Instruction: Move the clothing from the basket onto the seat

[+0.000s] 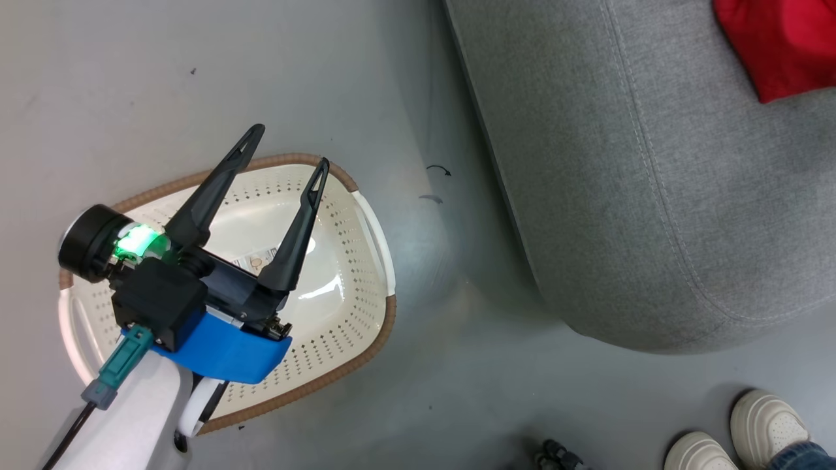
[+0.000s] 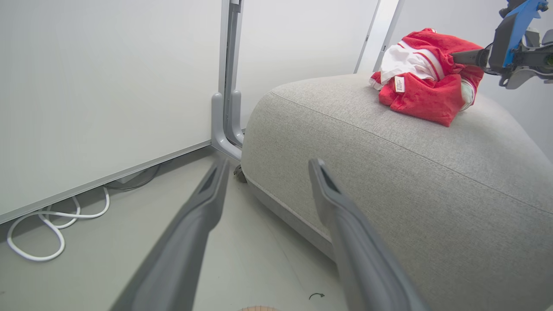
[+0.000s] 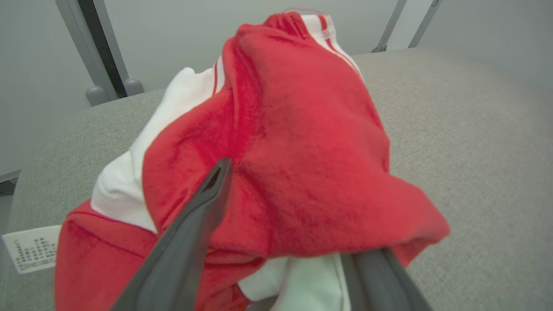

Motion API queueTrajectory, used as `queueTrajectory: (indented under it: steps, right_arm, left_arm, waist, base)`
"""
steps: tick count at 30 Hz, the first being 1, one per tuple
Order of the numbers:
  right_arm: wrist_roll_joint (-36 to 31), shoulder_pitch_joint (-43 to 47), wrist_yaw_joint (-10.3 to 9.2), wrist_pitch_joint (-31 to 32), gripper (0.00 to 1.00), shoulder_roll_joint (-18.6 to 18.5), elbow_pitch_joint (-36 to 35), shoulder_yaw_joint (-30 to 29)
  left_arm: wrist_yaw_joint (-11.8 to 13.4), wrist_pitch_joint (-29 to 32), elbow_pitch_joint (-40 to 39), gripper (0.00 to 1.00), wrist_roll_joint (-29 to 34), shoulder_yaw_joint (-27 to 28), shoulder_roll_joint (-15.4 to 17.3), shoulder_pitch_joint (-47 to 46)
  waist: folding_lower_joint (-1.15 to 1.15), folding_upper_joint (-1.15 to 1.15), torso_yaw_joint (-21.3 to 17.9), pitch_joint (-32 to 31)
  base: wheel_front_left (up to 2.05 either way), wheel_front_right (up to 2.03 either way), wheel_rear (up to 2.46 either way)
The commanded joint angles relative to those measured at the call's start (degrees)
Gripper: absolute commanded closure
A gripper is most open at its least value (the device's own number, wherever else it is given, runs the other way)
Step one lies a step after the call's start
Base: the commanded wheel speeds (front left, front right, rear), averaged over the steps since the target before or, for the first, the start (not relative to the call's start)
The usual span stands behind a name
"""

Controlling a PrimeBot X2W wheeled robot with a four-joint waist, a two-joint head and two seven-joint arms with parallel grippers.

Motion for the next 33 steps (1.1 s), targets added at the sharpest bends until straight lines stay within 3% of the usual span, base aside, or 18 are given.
queueTrajectory:
  steps: [1,18,33]
  right_arm:
    - [-0.36,-0.64,0.01,-0.56,0.00,0.13,0.42,0.32]
    - [-0.93,10.21,0.01,-5.57,0.00,3.55,-0.21,2.29]
    - [-5.11,32.45,0.01,-4.41,0.00,8.90,-21.87,8.08]
  left_arm:
    - [0.28,-0.51,0.46,0.00,-0.32,-0.12,-0.14,-0.63]
    - [0.27,-4.46,9.68,0.00,-3.47,0.21,-5.34,2.21]
    - [-1.09,-4.73,16.30,0.00,-4.46,7.27,-12.78,10.30]
  waist:
    - [-0.01,0.00,0.23,-0.79]
    - [-0.01,0.00,2.32,-14.02]
    - [-0.01,0.00,5.33,-27.20]
  base:
    - [0.00,0.00,0.00]
    - [0.00,0.00,0.00]
    - [0.00,0.00,0.00]
